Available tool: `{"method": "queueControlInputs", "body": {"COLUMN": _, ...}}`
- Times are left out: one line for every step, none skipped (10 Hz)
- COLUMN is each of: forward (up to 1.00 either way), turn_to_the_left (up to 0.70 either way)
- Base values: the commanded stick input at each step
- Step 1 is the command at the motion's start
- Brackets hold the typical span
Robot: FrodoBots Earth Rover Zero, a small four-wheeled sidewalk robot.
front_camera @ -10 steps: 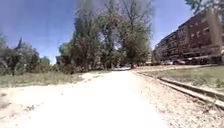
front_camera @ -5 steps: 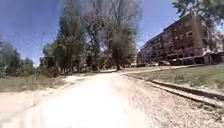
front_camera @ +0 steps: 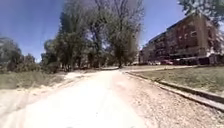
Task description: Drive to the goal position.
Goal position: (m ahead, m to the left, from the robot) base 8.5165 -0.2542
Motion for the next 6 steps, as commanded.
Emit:
{"method": "queueControlInputs", "body": {"forward": 0.85, "turn_to_the_left": 0.0}}
{"method": "queueControlInputs", "body": {"forward": 0.85, "turn_to_the_left": 0.0}}
{"method": "queueControlInputs", "body": {"forward": 0.85, "turn_to_the_left": 0.0}}
{"method": "queueControlInputs", "body": {"forward": 0.85, "turn_to_the_left": 0.0}}
{"method": "queueControlInputs", "body": {"forward": 0.85, "turn_to_the_left": 0.0}}
{"method": "queueControlInputs", "body": {"forward": 0.85, "turn_to_the_left": 0.0}}
